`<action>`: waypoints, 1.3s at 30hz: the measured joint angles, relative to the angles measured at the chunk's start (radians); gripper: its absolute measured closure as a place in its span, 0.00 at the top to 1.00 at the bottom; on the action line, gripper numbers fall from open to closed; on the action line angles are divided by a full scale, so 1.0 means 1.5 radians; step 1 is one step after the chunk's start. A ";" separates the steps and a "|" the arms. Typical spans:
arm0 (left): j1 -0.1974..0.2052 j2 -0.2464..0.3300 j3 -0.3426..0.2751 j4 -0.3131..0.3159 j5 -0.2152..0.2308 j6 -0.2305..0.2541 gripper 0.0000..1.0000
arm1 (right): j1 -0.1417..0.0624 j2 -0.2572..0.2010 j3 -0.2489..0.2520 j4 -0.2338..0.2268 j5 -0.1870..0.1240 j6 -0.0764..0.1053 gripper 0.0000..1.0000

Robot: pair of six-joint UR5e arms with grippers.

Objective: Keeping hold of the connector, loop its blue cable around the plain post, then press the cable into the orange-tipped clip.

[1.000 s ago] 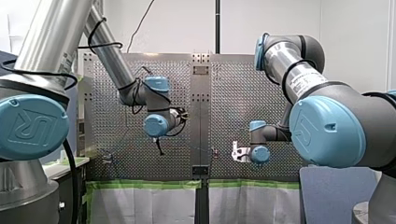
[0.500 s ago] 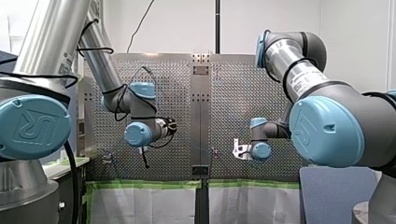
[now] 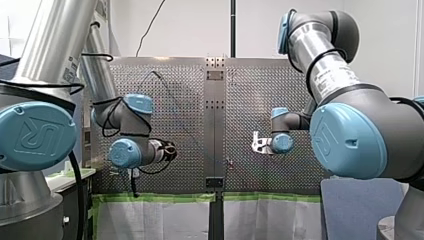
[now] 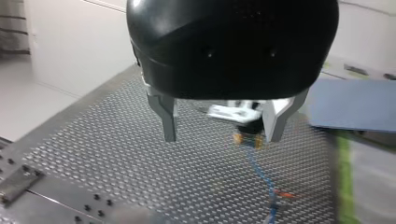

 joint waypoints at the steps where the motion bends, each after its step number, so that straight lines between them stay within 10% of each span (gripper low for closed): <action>1: 0.000 0.000 -0.005 0.000 0.000 0.001 0.90 | 0.000 -0.006 0.001 0.003 -0.001 0.001 0.00; 10: 0.001 0.000 -0.018 0.000 0.005 0.005 0.90 | -0.002 -0.048 0.009 0.003 -0.004 0.002 0.00; 39: 0.001 0.000 -0.019 0.000 0.005 0.005 0.90 | -0.002 -0.050 0.009 0.002 -0.004 0.002 0.00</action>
